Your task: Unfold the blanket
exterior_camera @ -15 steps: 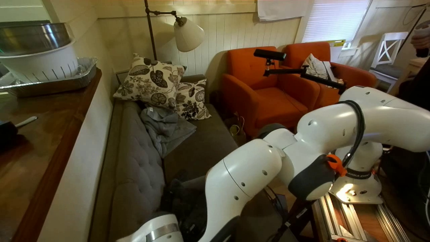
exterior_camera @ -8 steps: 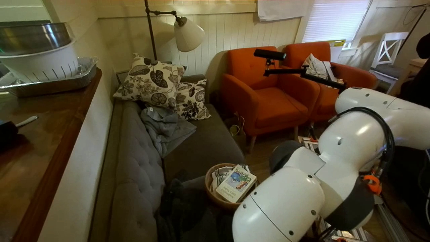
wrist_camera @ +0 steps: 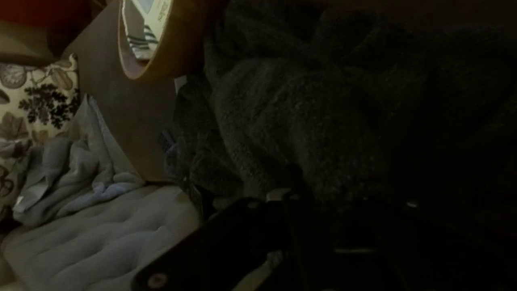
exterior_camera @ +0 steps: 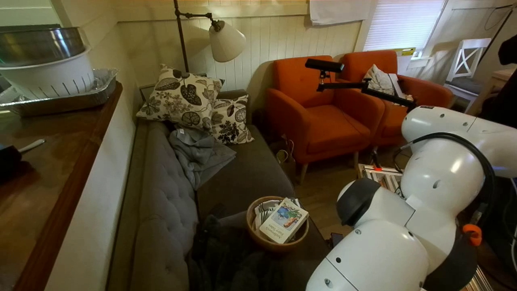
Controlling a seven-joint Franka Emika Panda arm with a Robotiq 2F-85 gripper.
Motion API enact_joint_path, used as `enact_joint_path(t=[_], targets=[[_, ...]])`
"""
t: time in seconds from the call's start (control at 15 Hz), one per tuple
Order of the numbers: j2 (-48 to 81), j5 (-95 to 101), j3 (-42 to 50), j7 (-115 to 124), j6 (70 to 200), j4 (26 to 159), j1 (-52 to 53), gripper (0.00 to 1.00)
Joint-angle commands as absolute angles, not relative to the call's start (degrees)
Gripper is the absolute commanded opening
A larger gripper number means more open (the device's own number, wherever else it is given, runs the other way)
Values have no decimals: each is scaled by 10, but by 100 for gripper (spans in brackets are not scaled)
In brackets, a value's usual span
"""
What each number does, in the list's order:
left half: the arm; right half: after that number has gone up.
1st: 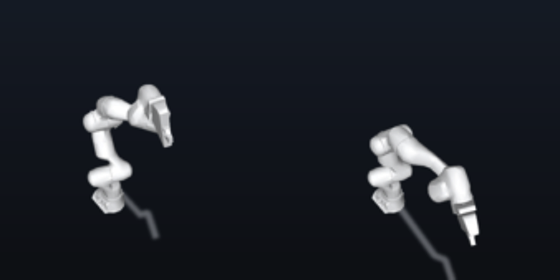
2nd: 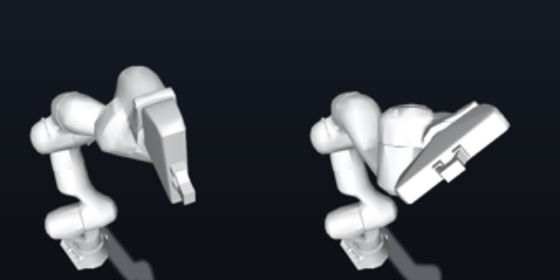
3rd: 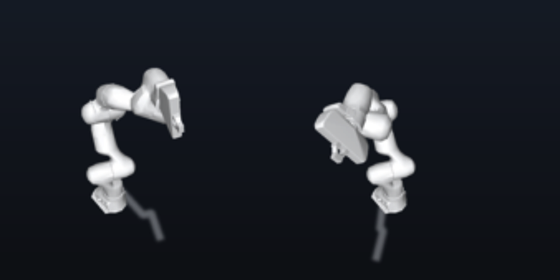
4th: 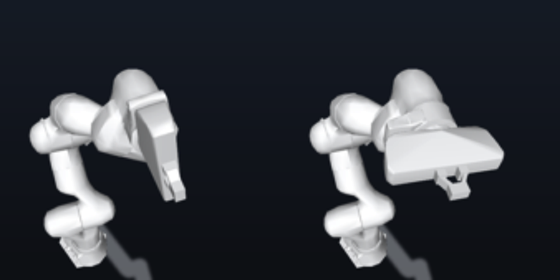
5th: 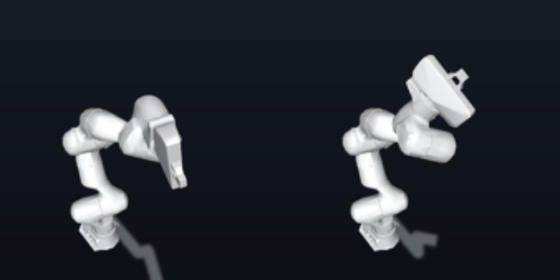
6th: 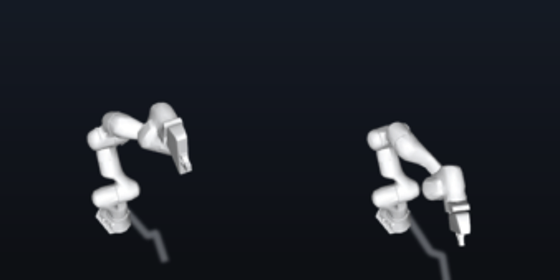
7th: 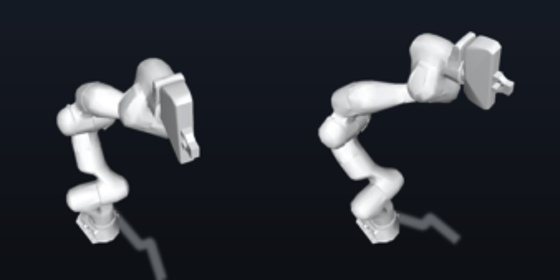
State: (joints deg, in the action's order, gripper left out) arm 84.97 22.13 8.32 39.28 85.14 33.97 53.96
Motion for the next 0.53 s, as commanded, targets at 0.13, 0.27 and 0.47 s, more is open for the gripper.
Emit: enact_joint_path(t=[0.13, 0.27, 0.47], targets=[[855, 295, 141, 330, 842, 320, 573, 66], [857, 290, 149, 369, 818, 308, 578, 81], [856, 271, 146, 423, 769, 296, 573, 99]])
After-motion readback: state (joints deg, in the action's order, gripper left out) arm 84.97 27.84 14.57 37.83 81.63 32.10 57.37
